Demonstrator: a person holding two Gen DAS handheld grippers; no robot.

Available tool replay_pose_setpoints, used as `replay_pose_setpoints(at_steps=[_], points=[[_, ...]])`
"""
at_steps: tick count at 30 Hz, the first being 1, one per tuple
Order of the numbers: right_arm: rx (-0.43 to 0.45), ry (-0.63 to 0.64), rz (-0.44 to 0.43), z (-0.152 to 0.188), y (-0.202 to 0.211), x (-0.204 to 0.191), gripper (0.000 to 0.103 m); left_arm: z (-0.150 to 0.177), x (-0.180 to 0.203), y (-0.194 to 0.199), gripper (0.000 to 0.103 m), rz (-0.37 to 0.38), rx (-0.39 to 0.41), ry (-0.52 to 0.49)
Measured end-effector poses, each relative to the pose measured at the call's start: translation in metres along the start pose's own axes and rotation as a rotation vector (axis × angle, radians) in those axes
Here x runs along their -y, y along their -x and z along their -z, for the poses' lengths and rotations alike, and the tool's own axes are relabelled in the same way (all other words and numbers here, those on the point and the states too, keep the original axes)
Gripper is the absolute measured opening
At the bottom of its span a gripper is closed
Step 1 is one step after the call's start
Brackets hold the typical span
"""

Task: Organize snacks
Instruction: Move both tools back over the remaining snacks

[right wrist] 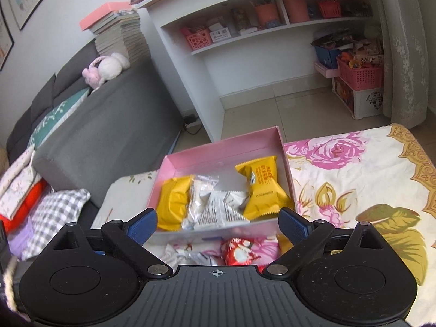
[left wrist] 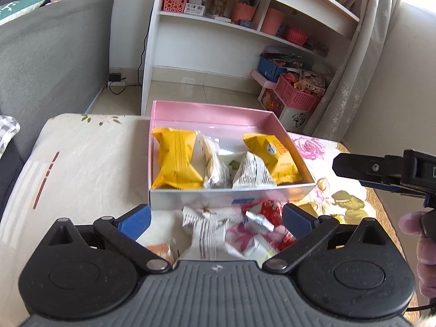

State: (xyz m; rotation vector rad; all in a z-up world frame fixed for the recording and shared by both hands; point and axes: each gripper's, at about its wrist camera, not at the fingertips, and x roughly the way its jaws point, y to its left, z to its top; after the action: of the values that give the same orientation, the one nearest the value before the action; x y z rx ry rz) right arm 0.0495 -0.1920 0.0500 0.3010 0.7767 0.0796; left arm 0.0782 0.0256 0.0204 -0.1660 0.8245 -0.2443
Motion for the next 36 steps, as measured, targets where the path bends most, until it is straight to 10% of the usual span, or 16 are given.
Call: replay_pose_setpoints(at_steps=[36], points=[[-0.062, 0.236, 0.273, 0.134, 0.01, 0.07, 0.098, 0.093, -0.016, -0.007, 0.102, -0.046, 0.008, -0.153]])
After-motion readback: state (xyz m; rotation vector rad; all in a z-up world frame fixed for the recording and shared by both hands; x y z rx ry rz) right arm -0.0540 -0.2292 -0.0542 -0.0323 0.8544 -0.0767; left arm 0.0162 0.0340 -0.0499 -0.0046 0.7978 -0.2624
